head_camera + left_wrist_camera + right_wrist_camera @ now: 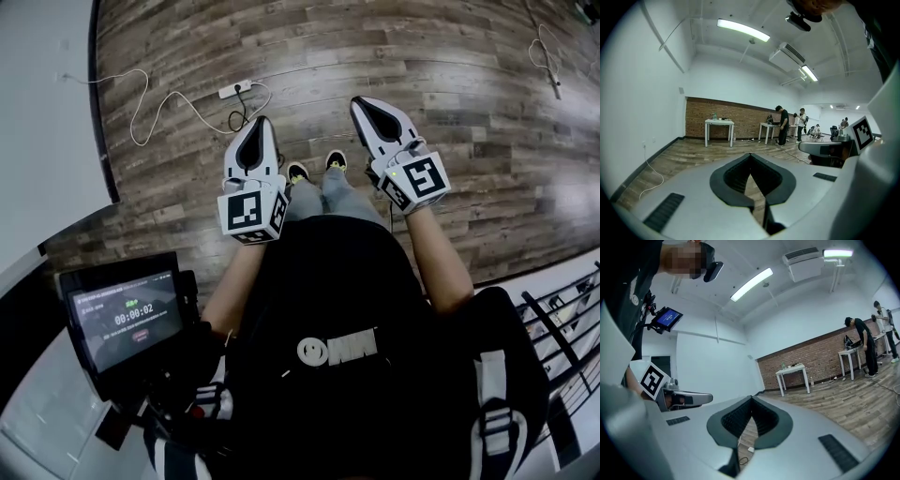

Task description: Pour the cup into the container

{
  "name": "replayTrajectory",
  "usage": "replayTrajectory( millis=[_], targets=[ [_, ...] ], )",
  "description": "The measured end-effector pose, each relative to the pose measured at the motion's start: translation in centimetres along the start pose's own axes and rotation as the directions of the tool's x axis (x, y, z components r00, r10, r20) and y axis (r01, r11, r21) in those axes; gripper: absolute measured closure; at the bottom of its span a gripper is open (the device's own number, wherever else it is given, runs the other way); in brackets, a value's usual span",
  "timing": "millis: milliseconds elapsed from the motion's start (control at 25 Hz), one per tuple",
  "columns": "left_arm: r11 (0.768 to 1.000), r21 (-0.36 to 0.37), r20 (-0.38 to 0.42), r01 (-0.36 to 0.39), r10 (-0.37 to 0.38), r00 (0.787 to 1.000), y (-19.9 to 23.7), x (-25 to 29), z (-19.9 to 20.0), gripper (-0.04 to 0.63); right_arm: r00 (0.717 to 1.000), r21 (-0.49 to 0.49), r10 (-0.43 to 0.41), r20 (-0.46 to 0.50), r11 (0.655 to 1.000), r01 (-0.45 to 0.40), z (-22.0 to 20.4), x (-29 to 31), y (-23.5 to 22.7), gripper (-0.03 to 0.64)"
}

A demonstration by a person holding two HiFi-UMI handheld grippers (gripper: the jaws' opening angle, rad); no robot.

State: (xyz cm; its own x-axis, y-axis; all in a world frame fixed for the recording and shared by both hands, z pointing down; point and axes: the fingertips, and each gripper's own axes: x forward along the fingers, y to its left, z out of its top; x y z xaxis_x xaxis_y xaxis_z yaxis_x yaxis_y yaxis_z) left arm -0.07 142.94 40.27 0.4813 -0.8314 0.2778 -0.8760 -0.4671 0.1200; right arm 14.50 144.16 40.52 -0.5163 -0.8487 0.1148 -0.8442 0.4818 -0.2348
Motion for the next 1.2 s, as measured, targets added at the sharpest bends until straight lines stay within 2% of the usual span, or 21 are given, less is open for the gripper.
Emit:
replayTrajectory(
  millis=[240,400,720,1000,1200],
  targets=[
    [1.0,0.008,0.013,-0.016,0.016,1.0,0.6,0.4,0.8,0.598,1.0,0.01,-0.005,0.01,1.0,0.005,0.3,0.8,0.0,0.612],
    [1.0,0.012,0.027,0.001,-0.002,1.0,1.6,0.5,1.0,0.598,1.0,0.008,-0.026,0.017,1.0,0.026,0.3,1.3,0.5,0.612],
    [0.999,-0.014,0.005,0.048,-0.048,0.999,8.2,10.5,3.4,0.598,0.997,0.0,-0.072,-0.037,0.997,0.072,1.8,11.9,-4.3,0.612],
    [0.997,-0.06,0.028,0.044,-0.042,0.999,14.5,14.5,5.1,0.598,0.997,-0.043,-0.052,-0.065,0.998,0.049,3.0,19.7,-3.9,0.612],
    [0.997,-0.073,0.024,0.038,-0.036,0.999,16.9,16.4,5.7,0.598,0.995,-0.061,-0.047,-0.087,0.997,0.042,3.5,22.7,-4.4,0.612]
  ],
)
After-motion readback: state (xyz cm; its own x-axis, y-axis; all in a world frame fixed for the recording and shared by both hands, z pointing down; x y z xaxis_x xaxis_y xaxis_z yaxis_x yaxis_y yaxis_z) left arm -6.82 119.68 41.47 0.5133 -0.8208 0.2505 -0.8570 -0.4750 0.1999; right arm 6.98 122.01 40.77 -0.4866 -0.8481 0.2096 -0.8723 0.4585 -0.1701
